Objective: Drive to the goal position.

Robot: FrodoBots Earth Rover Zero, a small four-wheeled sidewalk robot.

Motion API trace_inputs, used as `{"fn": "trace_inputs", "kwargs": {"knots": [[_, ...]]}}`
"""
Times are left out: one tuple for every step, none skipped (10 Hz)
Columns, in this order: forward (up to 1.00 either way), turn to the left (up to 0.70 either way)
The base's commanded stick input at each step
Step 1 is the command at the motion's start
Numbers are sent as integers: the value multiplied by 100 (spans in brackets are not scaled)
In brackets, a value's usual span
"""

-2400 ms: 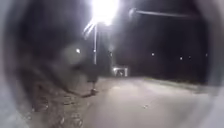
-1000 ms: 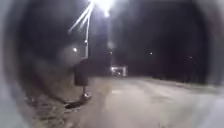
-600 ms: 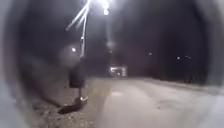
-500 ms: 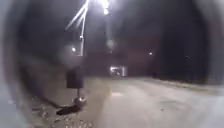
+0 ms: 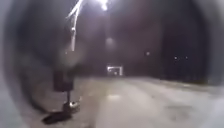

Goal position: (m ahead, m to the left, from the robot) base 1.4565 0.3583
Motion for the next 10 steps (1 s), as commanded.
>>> {"fn": "trace_inputs", "kwargs": {"knots": [[85,0],[85,0],[85,0],[85,0],[85,0],[85,0],[85,0],[85,0],[85,0],[85,0]]}}
